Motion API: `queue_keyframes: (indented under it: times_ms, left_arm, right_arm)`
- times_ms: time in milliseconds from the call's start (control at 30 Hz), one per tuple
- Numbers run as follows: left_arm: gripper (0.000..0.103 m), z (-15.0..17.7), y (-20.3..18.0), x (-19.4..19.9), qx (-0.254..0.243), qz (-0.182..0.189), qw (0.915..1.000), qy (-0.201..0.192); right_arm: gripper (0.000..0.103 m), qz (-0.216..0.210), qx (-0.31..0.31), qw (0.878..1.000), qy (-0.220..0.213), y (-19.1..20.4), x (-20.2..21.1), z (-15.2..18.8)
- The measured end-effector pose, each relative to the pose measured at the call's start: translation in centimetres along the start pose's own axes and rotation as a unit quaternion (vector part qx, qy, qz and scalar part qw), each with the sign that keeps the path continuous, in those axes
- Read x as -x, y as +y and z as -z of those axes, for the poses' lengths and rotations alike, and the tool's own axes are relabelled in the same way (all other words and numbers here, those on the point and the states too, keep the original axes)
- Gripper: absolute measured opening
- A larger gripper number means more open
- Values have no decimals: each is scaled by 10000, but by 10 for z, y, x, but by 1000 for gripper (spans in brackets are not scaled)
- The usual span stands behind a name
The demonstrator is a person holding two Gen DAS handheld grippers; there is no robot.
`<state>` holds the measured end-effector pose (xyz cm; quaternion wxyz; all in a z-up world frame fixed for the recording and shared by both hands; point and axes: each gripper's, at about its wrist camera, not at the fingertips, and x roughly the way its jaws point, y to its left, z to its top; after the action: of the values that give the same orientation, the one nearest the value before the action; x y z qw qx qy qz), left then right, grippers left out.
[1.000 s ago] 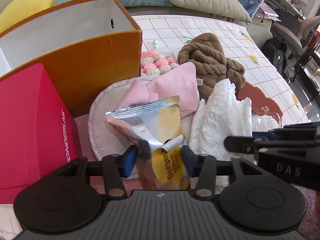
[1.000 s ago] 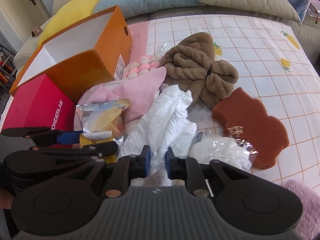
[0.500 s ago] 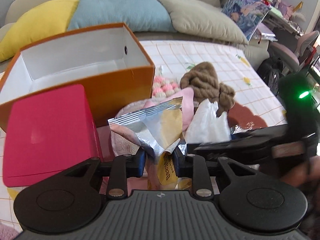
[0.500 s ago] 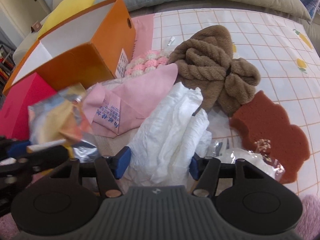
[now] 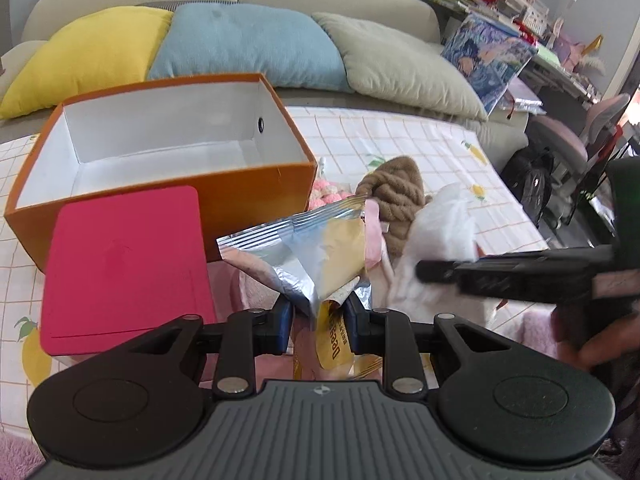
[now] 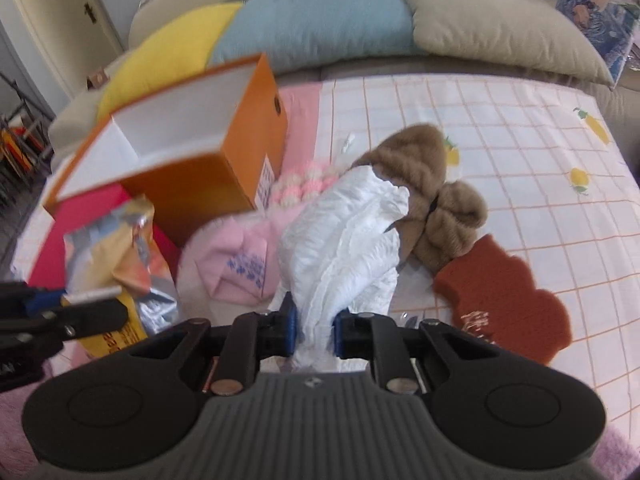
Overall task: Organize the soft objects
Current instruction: 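Lift the diaper and snack packet and carry both over the orange box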
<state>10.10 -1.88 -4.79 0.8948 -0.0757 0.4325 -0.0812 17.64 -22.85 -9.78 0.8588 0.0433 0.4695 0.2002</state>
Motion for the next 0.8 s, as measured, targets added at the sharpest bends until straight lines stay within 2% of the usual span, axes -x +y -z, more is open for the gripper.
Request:
queue_keyframes:
  times_ms: [233, 400, 600, 800]
  left_arm:
    - [29, -7, 11, 35, 169, 75, 9987, -466]
    - [28, -17, 25, 56, 264, -126, 9959, -855]
    - [27, -31, 50, 76, 388, -534, 9907, -1188]
    - [26, -50, 77, 84, 410, -714, 9888, -1243]
  right_arm:
    - [16, -278, -423, 9967, -633, -11, 52, -20]
    - [16, -578, -539, 9935, -814, 1, 62, -30]
    - [16, -994, 218, 9899, -991, 56, 61, -49]
    - [16, -1354, 1169, 9779, -1080, 122, 49, -75]
